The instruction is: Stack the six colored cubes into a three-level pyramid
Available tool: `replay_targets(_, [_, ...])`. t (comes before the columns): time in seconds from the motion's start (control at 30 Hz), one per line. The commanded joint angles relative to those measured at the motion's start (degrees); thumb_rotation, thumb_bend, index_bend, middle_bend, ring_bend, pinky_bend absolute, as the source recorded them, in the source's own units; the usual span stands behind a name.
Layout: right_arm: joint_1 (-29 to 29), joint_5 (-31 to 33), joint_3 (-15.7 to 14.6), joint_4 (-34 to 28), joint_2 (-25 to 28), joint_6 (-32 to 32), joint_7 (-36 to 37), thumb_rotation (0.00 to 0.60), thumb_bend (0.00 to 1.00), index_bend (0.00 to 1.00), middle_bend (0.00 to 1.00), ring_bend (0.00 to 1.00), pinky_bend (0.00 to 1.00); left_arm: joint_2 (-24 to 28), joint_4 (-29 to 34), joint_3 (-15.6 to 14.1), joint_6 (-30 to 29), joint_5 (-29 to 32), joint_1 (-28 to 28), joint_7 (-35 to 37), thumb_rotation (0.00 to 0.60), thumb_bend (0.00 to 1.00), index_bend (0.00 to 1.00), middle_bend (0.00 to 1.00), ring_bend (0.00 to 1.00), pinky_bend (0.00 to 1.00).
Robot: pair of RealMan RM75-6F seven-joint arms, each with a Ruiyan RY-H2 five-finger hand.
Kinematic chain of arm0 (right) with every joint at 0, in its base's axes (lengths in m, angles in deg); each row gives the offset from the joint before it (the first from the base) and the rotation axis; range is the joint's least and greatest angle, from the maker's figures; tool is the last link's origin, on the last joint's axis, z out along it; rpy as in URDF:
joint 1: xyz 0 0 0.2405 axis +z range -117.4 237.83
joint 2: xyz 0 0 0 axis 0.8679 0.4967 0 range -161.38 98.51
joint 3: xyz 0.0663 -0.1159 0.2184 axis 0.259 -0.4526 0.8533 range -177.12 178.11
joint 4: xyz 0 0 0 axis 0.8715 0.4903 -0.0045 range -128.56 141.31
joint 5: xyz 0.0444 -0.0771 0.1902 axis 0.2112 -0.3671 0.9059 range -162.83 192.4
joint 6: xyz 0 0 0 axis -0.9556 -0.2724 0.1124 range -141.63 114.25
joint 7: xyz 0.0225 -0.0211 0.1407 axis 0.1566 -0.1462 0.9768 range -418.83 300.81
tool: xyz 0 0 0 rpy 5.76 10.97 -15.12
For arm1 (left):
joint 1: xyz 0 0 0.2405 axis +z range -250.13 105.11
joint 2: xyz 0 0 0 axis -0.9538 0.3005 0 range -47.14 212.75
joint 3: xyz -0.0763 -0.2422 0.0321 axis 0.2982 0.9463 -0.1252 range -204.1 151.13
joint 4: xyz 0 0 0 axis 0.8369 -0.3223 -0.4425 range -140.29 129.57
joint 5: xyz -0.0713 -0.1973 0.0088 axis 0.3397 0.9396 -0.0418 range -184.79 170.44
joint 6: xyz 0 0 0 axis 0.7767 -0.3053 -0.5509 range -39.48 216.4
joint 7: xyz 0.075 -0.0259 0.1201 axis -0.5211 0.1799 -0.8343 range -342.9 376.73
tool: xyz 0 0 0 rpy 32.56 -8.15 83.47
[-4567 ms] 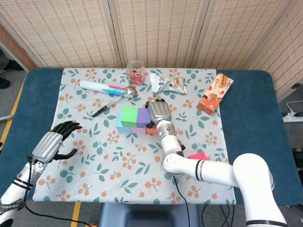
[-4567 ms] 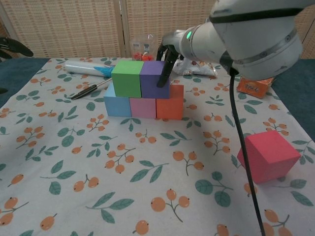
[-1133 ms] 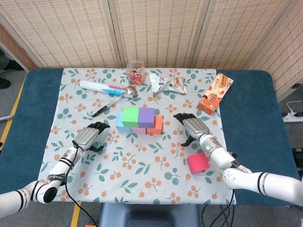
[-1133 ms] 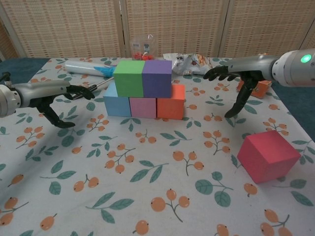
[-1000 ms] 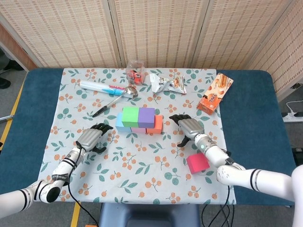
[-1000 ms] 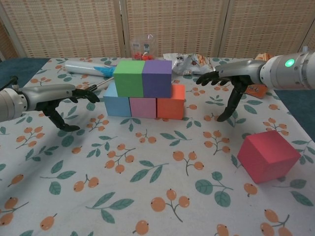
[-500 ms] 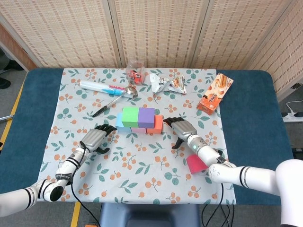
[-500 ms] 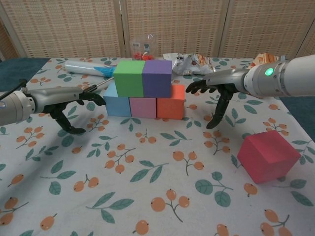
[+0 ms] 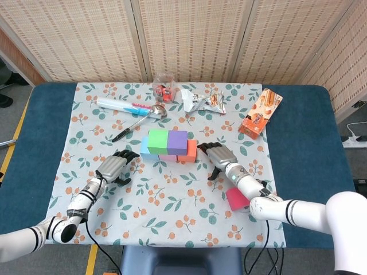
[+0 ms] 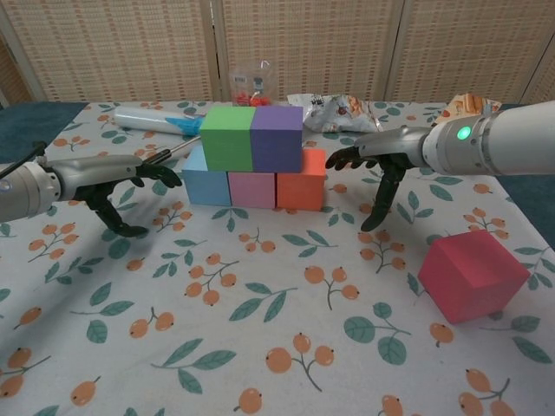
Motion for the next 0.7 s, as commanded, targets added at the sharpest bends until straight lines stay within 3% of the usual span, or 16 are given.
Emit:
replay_targets(0.03, [0.45,0.08,-0.03,0.45,-0.53,0.05,-0.03,0.600,0.06,0.00,0.15,0.00,0.10,-0.55,-0.32,0.06,0.35,-0.19,-0.29,0.22,0.600,0.32,0.13,0.11,0.05,0.14])
replay_targets(0.7, [1.87,1.18,-1.37,0.81,-1.30,-0.49,-0.27,0.600,0.06,0.00,0.15,0.00,0.10,-1.23,-0.75,0.06,0.46,-1.81,-0.61,1.60,0.600,0.32,0.13,0.11,0.05,0.14])
